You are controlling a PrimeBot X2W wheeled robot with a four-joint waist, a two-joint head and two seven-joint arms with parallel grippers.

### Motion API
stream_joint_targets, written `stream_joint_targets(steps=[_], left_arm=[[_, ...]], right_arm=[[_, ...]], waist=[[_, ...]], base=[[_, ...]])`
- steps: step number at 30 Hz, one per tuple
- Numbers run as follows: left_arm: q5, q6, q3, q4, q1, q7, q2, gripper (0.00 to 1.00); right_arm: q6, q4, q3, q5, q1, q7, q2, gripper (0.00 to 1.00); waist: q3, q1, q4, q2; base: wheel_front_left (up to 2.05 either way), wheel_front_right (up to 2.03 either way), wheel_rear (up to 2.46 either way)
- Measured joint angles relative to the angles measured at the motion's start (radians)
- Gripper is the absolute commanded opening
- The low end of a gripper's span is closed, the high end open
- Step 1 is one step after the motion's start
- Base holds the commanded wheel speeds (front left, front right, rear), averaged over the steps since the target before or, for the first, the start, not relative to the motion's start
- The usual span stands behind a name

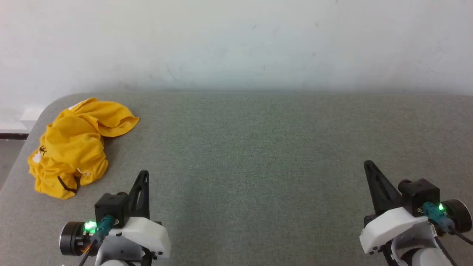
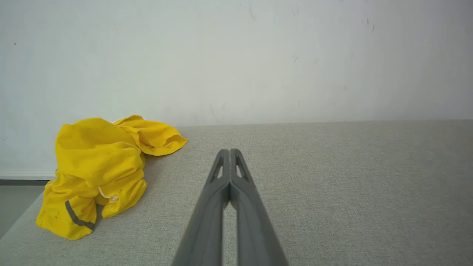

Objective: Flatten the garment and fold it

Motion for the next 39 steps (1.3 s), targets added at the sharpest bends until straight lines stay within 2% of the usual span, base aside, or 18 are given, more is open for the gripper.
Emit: stream_joint_targets(steps=[37, 38, 39], left_arm=[[0.000, 0.000, 0.000, 0.000, 0.000, 0.000, 0.000, 0.00], [0.000, 0.000, 0.000, 0.000, 0.000, 0.000, 0.000, 1.00], [0.000, 0.000, -0.001, 0.000, 0.000, 0.000, 0.000, 1.00]], right_arm=[[0.000, 0.000, 0.000, 0.000, 0.000, 0.000, 0.000, 0.00], [0.000, 0.000, 0.000, 0.000, 0.000, 0.000, 0.000, 1.00], [0.000, 0.001, 0.000, 0.000, 0.000, 0.000, 0.000, 1.00]], waist=[[0.000, 0.0000, 0.000, 0.0000], [0.000, 0.0000, 0.000, 0.0001], [0.000, 0.0000, 0.000, 0.0000]], base=[[0.00, 0.00, 0.00], [0.00, 0.00, 0.00], [0.00, 0.00, 0.00]])
